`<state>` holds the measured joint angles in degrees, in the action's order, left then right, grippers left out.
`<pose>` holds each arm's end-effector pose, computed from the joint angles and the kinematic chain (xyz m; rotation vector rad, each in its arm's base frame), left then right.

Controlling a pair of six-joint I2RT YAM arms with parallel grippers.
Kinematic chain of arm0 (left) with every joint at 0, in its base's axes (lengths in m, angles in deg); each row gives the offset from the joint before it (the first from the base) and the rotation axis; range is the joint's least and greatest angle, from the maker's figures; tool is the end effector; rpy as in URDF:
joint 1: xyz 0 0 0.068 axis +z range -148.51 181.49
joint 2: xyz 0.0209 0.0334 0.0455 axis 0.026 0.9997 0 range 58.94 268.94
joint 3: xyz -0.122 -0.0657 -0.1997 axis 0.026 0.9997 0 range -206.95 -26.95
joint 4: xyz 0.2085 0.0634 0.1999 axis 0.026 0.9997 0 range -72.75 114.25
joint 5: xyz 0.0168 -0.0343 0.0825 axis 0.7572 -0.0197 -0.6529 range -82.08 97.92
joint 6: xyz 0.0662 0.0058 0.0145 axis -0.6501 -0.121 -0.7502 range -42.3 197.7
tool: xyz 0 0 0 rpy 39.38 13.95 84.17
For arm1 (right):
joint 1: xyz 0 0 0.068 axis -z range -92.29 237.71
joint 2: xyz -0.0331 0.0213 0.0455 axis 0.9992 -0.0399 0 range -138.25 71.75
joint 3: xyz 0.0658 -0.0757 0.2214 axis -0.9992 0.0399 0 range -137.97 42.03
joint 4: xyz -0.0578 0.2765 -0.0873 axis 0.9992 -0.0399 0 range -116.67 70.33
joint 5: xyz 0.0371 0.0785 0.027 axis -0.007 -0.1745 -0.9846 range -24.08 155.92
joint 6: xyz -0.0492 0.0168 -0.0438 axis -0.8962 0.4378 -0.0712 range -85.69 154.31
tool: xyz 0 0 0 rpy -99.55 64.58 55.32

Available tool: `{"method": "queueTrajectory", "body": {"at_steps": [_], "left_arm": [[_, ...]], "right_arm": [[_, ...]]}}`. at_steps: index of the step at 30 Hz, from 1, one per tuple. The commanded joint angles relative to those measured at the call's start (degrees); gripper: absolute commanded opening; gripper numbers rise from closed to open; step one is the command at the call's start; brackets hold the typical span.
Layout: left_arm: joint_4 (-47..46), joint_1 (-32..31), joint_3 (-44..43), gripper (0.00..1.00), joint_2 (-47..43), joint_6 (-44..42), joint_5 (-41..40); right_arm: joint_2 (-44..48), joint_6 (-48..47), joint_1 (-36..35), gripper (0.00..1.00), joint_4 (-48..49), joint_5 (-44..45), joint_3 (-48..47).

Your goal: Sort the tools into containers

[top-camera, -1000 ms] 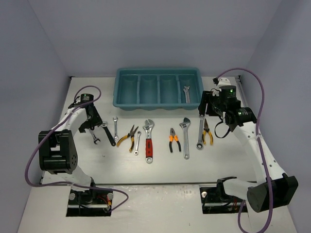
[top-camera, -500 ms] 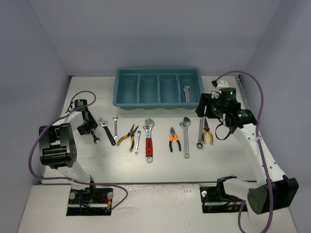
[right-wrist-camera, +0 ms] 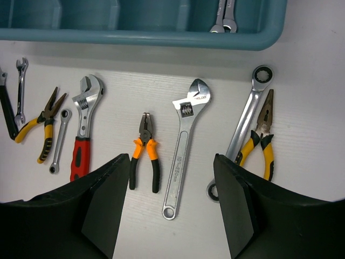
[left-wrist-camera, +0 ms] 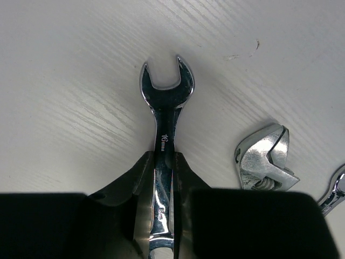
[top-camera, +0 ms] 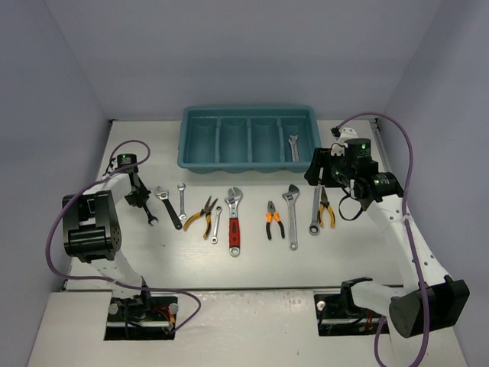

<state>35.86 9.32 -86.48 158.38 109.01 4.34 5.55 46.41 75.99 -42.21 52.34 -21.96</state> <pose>0.3755 0.0551 0.0993 -0.8892 2.4332 -0.0692 0.3152 0.0785 0.3227 -0.1473 2.0203 0.5021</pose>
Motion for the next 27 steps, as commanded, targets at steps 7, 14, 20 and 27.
{"method": "queueTrajectory", "body": {"at_steps": [7,14,20,27], "left_arm": [[8.0,-0.1,1.4,0.0,-7.5,3.2,7.6],[8.2,-0.7,4.2,0.0,-14.8,4.8,12.6],[8.2,-1.7,5.7,0.0,-18.9,6.4,16.3],[8.1,-6.4,5.4,0.0,-25.9,10.8,18.8]], "right_arm": [[-2.6,1.3,-9.1,0.6,3.1,-3.3,-2.9],[-5.5,5.5,-15.6,0.6,12.2,-9.5,-1.6],[-10.8,9.0,-21.9,0.59,19.7,-11.8,-2.4],[-19.7,12.0,-31.0,0.59,28.3,-11.3,-7.0]]}}
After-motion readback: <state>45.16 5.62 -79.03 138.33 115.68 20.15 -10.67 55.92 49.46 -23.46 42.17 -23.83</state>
